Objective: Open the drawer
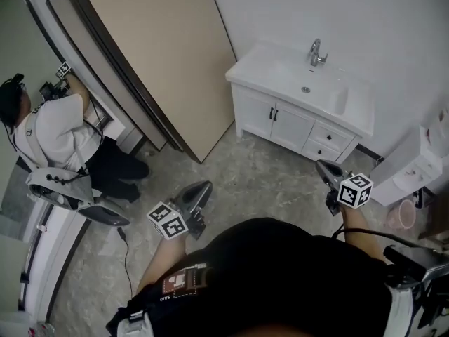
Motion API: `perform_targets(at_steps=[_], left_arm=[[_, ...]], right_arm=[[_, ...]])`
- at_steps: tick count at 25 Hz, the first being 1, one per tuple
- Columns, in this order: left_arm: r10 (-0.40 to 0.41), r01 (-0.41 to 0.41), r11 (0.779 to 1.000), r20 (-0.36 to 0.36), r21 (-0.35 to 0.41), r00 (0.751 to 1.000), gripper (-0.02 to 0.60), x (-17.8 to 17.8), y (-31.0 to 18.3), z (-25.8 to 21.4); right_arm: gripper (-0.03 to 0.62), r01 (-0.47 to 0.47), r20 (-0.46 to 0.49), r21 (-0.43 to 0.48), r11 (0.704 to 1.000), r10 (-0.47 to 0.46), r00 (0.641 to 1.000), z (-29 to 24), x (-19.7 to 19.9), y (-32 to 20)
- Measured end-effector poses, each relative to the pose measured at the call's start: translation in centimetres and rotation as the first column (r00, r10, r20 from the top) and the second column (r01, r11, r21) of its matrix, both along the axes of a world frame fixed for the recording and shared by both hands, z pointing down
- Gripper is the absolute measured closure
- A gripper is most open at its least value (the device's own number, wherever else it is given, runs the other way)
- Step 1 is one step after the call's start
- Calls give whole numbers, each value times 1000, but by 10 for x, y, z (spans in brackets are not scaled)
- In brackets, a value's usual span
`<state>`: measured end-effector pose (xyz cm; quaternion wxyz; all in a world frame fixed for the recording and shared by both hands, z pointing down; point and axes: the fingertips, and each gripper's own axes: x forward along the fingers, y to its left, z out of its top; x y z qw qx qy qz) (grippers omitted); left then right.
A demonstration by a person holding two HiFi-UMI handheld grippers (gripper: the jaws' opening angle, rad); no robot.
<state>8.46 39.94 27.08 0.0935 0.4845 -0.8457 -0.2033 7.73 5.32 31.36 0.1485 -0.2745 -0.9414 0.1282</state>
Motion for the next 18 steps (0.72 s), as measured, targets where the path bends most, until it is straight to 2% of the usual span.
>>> perform_targets(at_steps=[3,7,9,12,18], left_arm=[[-54,54,998,3,14,999,586,-26,-21,-9],[-125,125,992,7,-13,992,585,-59,-53,-17],[-149,149,989,3,5,989,586,-76,-73,-18],[-149,150,989,15,-14,989,586,-89,-100,-20],[-186,186,981,-5,-56,982,585,-121,-110,-21]], right_arm=[[597,43,-5,2,999,-43,999,-5,-45,-22],[596,115,29,9,993,-115,993,-19,-104,-49],[596,142,32,-2,990,-142,989,-18,-128,-64],[597,173,15,-14,985,-173,985,-8,-153,-76],[597,198,-14,-62,978,-200,980,5,-198,-86]])
